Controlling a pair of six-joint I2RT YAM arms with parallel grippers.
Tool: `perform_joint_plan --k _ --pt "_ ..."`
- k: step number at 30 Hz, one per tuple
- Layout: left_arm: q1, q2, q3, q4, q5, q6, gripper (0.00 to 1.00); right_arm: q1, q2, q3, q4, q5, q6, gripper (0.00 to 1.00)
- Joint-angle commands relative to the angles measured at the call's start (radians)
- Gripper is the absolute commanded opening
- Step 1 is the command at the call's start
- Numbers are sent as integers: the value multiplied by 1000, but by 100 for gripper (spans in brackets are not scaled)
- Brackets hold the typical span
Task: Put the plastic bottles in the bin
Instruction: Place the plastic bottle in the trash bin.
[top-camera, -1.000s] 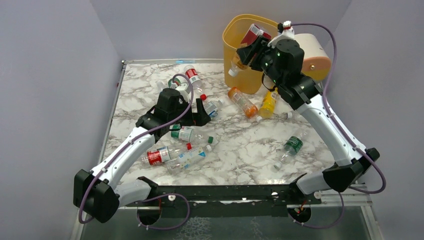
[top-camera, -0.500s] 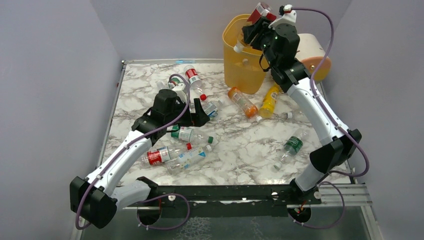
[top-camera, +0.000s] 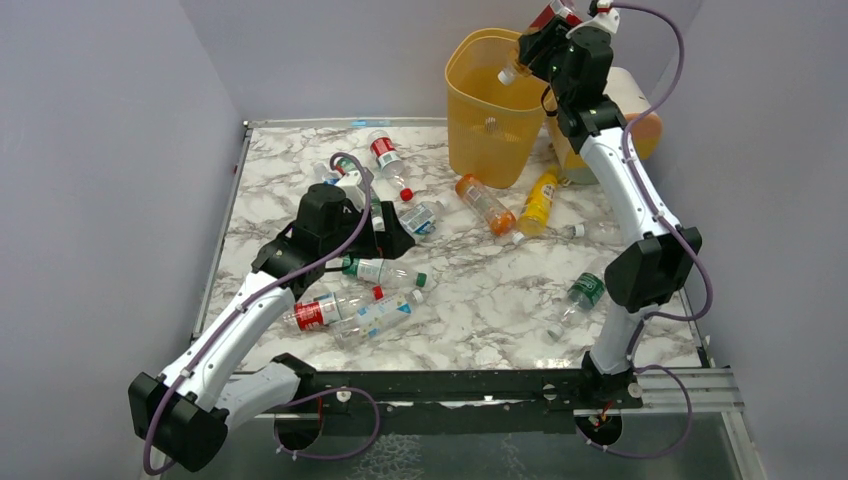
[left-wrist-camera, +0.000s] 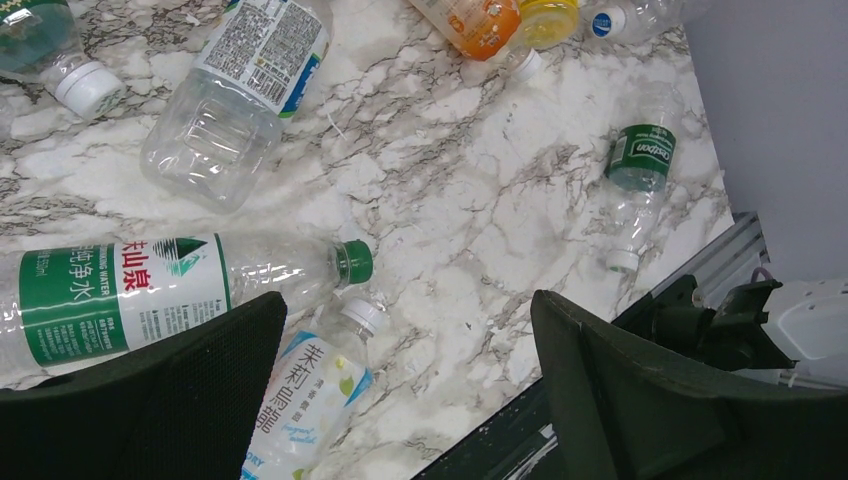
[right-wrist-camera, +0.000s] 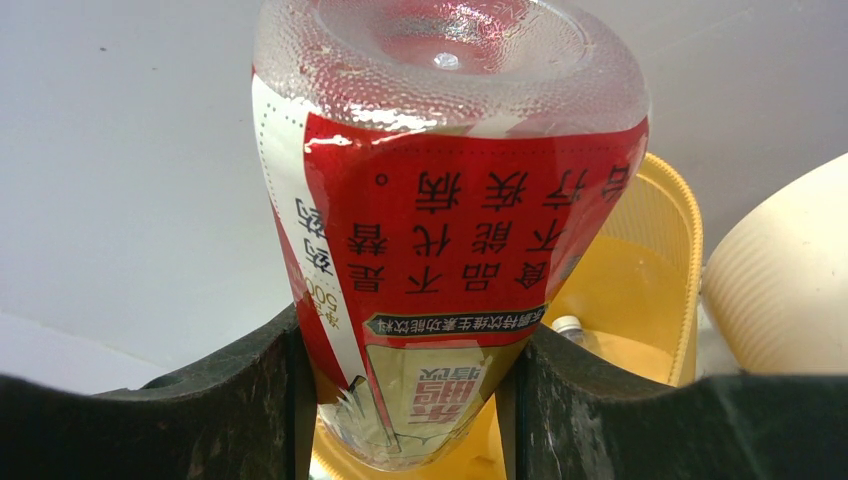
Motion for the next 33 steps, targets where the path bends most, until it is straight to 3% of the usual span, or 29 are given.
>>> perform_joint_plan --k 1,6,10,13,24,33 --pt "-5 -22 -12 -16 -18 -5 99 -14 48 66 -15 -61 21 50" --pt "-5 -27 -16 -19 -18 -5 99 -16 79 81 -41 -78 21 56" --pt "-5 -28 -17 -19 -14 -5 99 -16 108 118 -87 -94 21 76" --pt "-5 -33 -17 -20 -16 -6 99 -16 107 123 -97 -111 19 85" --pt "-6 -32 -9 -22 -17 -7 99 -16 1 78 -144 -162 -30 90" --pt "-5 5 5 -16 -18 0 99 -16 -228 -191 -156 -215 -45 90"
